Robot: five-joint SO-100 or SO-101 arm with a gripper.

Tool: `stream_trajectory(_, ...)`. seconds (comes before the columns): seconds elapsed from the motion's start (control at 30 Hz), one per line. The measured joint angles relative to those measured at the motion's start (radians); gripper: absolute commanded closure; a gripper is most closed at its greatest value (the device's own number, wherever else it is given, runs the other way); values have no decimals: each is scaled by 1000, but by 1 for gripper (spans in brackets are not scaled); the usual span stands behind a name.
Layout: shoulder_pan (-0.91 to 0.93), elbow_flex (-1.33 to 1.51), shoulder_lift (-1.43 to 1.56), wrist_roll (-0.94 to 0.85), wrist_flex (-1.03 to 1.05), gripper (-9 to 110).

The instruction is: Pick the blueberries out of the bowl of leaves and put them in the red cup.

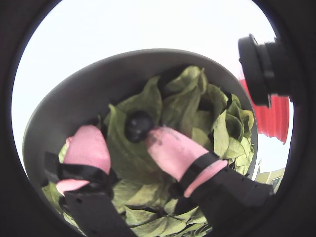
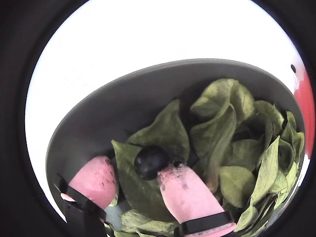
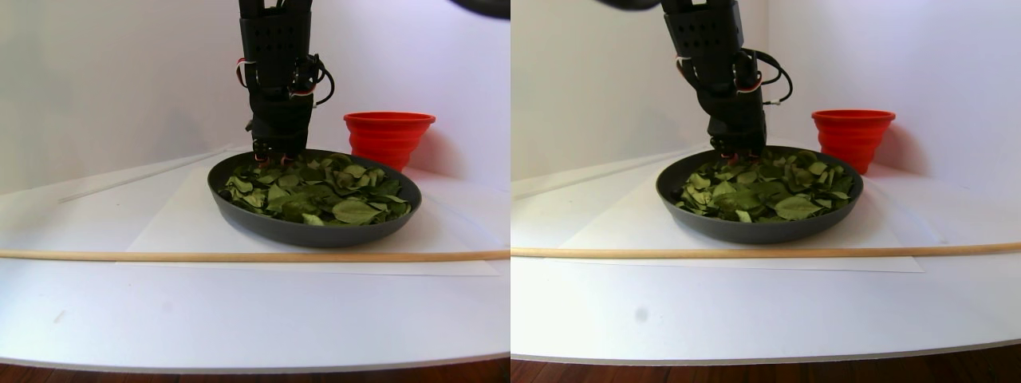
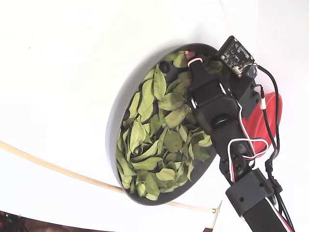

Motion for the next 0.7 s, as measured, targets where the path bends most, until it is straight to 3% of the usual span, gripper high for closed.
stream_trajectory(0.7,17,-11,5,95,21,84)
